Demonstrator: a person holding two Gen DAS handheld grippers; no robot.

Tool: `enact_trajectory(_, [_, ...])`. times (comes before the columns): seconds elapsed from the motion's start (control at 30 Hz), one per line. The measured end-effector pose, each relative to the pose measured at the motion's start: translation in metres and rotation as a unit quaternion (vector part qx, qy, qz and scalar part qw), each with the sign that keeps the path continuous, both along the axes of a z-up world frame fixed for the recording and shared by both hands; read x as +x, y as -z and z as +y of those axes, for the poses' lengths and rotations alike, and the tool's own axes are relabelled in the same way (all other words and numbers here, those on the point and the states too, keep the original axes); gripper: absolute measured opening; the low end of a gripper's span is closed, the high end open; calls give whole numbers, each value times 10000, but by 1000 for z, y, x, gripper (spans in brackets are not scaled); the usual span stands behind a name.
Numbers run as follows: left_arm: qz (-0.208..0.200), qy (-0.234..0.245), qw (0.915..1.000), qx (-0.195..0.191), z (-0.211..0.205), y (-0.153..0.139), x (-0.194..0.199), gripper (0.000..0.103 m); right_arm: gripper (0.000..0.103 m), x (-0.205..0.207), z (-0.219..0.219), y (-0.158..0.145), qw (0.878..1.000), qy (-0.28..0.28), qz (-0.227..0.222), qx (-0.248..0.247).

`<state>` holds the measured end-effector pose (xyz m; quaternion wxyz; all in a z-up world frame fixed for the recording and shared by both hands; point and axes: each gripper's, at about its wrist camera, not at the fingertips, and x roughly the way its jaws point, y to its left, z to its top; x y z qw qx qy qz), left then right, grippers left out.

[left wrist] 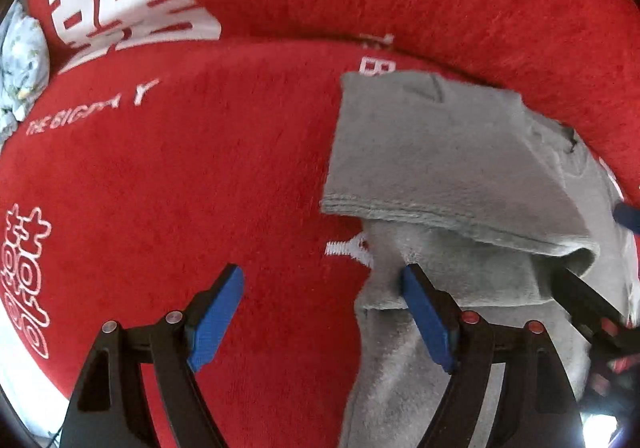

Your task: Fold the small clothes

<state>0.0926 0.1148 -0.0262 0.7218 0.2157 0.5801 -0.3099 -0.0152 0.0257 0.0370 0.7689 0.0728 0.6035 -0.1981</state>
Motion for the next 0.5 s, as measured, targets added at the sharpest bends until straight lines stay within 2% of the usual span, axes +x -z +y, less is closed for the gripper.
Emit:
enact_trajectory(0.07, [6, -72, 9999, -70, 5, 2, -1, 84, 102, 11, 3, 17, 9982, -132, 384, -441])
enact_trajectory(0.1, [-47, -82, 10000, -28, 6, 1, -2, 89, 94, 11, 0, 20, 9967, -132, 435, -666])
enact_trajectory(0.13, [-105, -86, 9999, 10, 6, 1, -3, 91, 81, 8, -5, 15, 9959, 39, 298, -857])
enact_trajectory(0.17, [-101, -64, 9999, 8, 4, 2, -4, 91, 75, 2, -17, 5, 9954, 422, 26, -860])
enact_trajectory(0.2, [-96, -47, 9999, 11, 2, 2, -6, 91, 74, -6, -31, -4, 9934, 892, -299, -650])
enact_trajectory(0.23, [-98, -24, 9999, 9, 1, 1, -6, 91, 74, -22, -49, -15, 9853, 1518, -726, -290])
enact_trajectory(0.27, [-104, 12, 9999, 12, 1, 1, -7, 91, 74, -49, -72, -25, 9639, 2351, -1239, 141])
enact_trajectory(0.3, [-112, 37, 9999, 16, 1, 0, -8, 91, 75, -66, -84, -28, 9472, 2818, -1486, 371])
enact_trajectory(0.33, [-123, 67, 9999, 23, 0, -1, -10, 91, 77, -96, -101, -28, 9146, 3538, -1807, 754])
enact_trajectory(0.37, [-121, 75, 9999, 31, -4, 2, -5, 91, 79, -114, -112, -24, 8881, 3985, -2026, 1071])
enact_trajectory(0.4, [-131, 110, 9998, 41, -6, 2, -5, 91, 80, -136, -122, -16, 8519, 4456, -2299, 1513])
enact_trajectory(0.43, [-129, 170, 9998, 39, -8, 2, -6, 91, 81, -157, -129, -3, 8156, 4872, -2450, 1933])
enact_trajectory(0.5, [-137, 251, 9996, 51, -12, 3, -7, 91, 81, -190, -132, 24, 7505, 5442, -2663, 2640])
